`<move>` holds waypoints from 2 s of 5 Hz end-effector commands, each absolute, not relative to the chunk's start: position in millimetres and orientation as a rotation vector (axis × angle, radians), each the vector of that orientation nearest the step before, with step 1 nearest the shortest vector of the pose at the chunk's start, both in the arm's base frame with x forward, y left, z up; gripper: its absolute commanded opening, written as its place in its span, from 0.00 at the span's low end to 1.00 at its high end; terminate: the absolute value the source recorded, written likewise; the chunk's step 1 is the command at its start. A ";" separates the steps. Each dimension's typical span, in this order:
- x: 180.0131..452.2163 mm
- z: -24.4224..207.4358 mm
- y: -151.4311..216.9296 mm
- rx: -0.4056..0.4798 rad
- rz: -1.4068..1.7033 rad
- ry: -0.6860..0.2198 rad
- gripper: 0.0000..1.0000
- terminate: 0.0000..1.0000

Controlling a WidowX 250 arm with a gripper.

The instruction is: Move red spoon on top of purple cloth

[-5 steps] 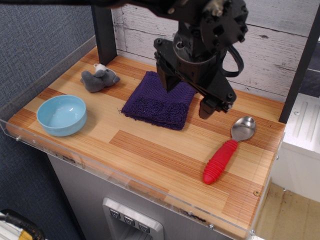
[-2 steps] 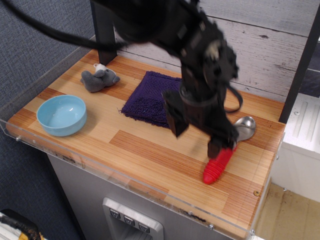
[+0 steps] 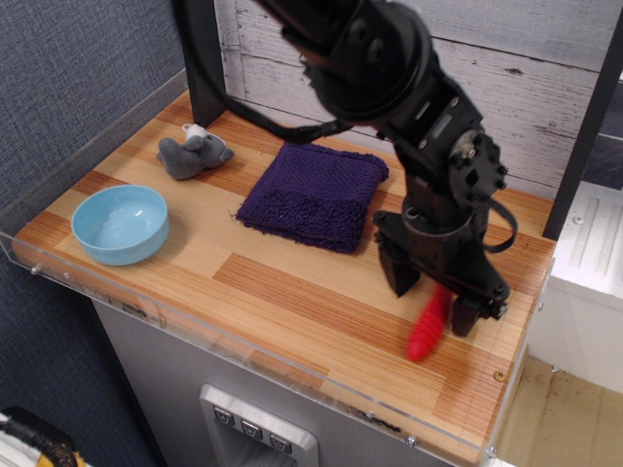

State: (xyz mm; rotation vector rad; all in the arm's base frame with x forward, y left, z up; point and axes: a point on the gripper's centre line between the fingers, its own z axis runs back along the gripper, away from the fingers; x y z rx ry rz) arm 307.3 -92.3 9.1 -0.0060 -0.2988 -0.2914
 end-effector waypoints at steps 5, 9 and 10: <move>298.6 25.8 -99.3 0.098 -0.356 -0.317 0.00 0.00; 294.2 133.2 -77.9 0.305 -0.307 -0.529 0.00 0.00; 292.1 149.1 -50.2 0.379 -0.240 -0.541 0.00 0.00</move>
